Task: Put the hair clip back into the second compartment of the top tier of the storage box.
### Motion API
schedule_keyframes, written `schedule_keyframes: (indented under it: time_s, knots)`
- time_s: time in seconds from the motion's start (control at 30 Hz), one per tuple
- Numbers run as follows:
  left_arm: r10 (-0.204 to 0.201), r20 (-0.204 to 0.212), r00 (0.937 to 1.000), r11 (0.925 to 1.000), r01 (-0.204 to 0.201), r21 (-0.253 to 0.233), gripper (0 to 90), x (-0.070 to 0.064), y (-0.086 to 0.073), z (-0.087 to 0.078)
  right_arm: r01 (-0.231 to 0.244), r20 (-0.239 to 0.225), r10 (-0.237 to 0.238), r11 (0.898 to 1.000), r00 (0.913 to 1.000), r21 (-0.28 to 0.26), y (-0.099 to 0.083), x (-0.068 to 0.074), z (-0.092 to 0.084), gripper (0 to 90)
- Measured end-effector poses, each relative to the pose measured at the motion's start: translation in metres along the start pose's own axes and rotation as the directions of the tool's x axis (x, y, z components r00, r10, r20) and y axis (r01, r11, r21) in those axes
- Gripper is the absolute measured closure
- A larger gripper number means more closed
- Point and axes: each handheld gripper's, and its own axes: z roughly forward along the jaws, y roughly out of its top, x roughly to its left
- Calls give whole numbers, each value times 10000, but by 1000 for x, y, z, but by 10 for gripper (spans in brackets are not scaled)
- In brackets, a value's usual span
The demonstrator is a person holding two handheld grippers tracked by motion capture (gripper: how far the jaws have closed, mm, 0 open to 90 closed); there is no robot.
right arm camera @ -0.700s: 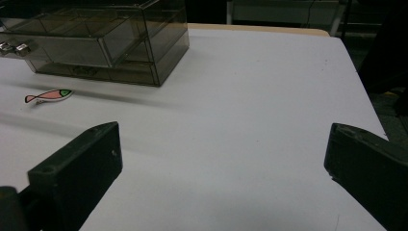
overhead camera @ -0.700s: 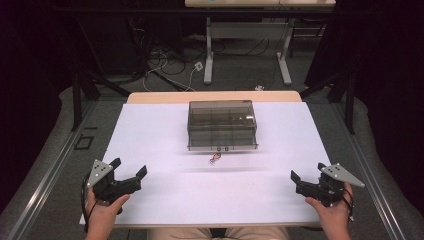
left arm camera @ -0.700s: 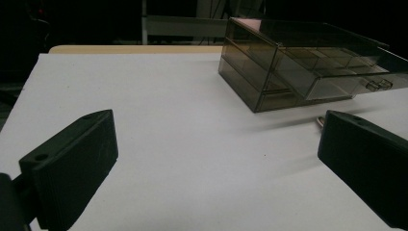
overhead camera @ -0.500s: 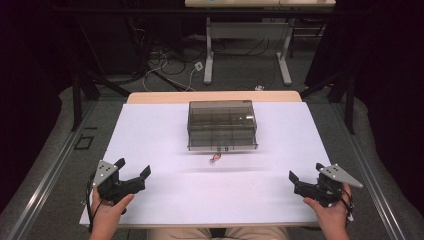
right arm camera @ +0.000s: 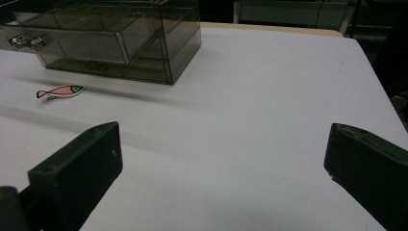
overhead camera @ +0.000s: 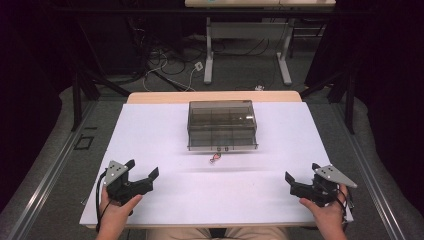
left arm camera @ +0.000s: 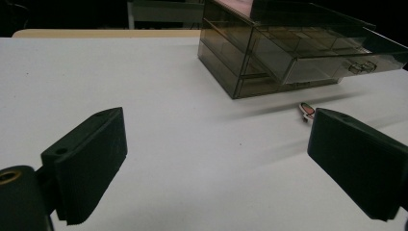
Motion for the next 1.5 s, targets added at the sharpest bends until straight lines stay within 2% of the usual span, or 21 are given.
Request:
schedule_keyframes:
  time_s: [0.13, 0.27, 0.43, 0.47, 0.5, 0.67, 0.73, 0.8, 0.87, 1.37, 1.4, 1.47, 1.5]
  knots:
    - [23, -7, 10000, 10000, -23, 27, 151, -3, 3, 4, 67, -85, -67, 10000, 9999, 41, 0, 0, 0, 0]
    - [40, 132, 9999, 9999, -42, 112, 154, -8, 7, 8, 102, -70, -102, 9999, 9999, 67, -1, 1, -1, 0]
    - [301, 308, 9991, 9990, -311, 312, 160, -17, 12, 17, -26, -70, 26, 10000, 10000, 13, -2, 2, 0, 0]
    - [366, 382, 9986, 9986, -379, 360, 160, -19, 13, 18, 9, -91, -6, 9996, 10000, 277, -1, 1, -2, 0]
    - [452, 439, 9980, 9980, -471, 433, 160, -22, 14, 21, -36, -116, 40, 9996, 9999, 284, -1, 2, -2, 0]
    - [724, 644, 9953, 9954, -762, 585, 160, -31, 18, 29, -8, -140, 10, 9999, 9999, 136, -2, 2, 0, 0]
    - [714, 764, 9945, 9952, -761, 615, 159, -36, 20, 34, -1, -174, 5, 9997, 9998, 239, -2, 1, 0, 0]
    - [758, 797, 9939, 9945, -811, 656, 159, -40, 22, 37, 46, -195, -44, 9999, 9998, 124, -2, 1, 1, 0]
    - [651, 885, 9939, 9952, -711, 669, 159, -44, 23, 41, -14, -226, 19, 9998, 9997, 216, -2, 2, 1, 0]
    - [742, 1132, 9908, 9912, -858, 1013, 200, -66, 29, 68, -71, -269, 77, 9997, 9996, 235, -3, 0, 2, 0]
    - [610, 1147, 9915, 9918, -731, 1045, 207, -67, 29, 70, -70, -273, 76, 9997, 9996, 219, -3, 0, 2, 0]
    - [685, 1145, 9911, 9904, -814, 1118, 226, -69, 29, 72, -56, -271, 64, 9995, 9996, 302, -3, 0, 1, 0]
    - [545, 1181, 9915, 9914, -679, 1123, 235, -71, 29, 74, -50, -273, 58, 9995, 9996, 302, -3, 0, 1, 0]
